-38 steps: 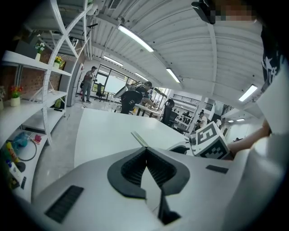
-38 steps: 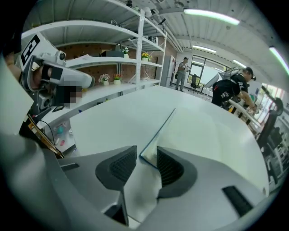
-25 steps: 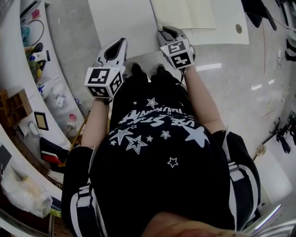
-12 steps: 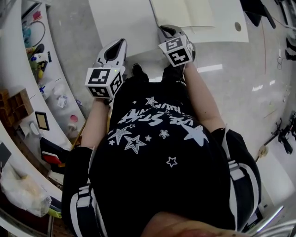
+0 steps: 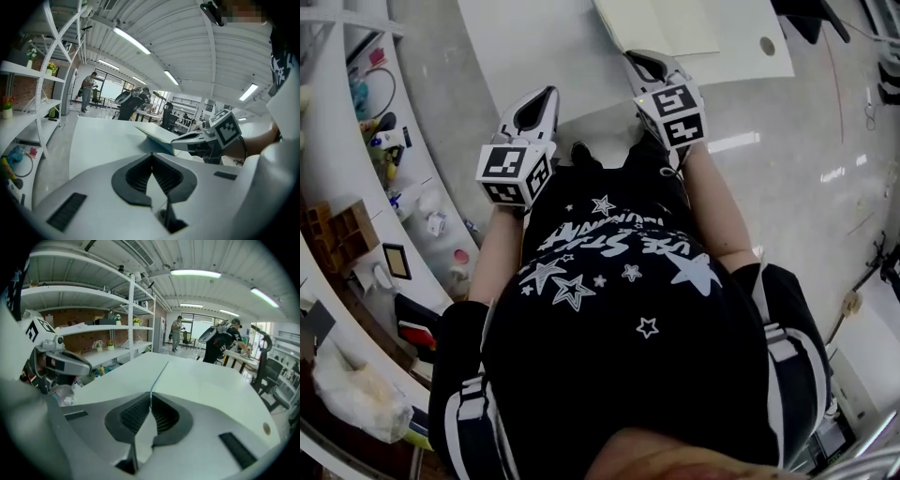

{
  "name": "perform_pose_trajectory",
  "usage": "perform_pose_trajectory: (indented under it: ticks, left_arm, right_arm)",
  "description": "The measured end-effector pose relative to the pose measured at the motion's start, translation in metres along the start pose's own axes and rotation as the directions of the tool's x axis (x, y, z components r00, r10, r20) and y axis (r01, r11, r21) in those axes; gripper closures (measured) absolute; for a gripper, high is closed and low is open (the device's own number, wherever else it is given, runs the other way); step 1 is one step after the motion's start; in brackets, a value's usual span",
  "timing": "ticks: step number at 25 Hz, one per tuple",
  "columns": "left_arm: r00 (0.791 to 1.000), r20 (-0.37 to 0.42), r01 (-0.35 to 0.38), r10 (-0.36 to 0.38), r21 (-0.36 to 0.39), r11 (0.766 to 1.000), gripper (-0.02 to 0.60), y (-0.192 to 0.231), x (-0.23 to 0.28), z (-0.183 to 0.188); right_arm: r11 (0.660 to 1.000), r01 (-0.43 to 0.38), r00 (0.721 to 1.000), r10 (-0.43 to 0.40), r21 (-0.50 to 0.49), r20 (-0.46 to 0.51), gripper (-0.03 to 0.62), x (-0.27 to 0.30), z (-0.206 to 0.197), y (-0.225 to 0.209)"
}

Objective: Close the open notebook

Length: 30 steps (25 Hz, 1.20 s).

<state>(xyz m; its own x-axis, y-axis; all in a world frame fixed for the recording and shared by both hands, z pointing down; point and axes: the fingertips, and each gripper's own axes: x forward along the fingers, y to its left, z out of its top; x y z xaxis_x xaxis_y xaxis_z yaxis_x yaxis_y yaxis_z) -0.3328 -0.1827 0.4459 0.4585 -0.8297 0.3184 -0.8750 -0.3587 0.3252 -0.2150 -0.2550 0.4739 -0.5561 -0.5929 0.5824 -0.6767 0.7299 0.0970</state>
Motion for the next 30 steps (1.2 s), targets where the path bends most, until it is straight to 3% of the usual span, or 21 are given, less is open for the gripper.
perform_pose_trajectory:
  ticks: [7,14,19,24,30]
  left_arm:
    - [0.999,0.017,0.033,-0.034,0.022,0.999,0.569,-0.031,0.033,0.018]
    - [1.0,0.011,0.02,-0.02,0.018,1.0,0.569,-0.058,0.07,0.029]
    - [1.0,0.002,0.014,-0.014,0.032,0.999,0.569,-0.086,0.106,0.037]
    - [1.0,-0.017,-0.007,0.008,0.036,0.999,0.569,-0.117,0.136,0.035]
    - [0.997,-0.069,-0.039,0.042,0.042,0.998,0.569,-0.141,0.162,0.021]
  right_arm:
    - [0.997,0.025,0.997,-0.03,0.07,0.072,0.574,-0.043,0.012,-0.048]
    - [0.99,0.048,0.996,-0.058,0.136,0.073,0.572,-0.073,-0.002,-0.113]
    - [0.974,0.096,0.993,-0.108,0.203,0.045,0.572,-0.078,-0.044,-0.178]
    - [0.957,0.09,0.996,-0.083,0.275,-0.035,0.572,-0.063,-0.101,-0.222]
    - [0.974,0.069,0.987,-0.034,0.218,-0.159,0.571,-0.037,-0.143,-0.231]
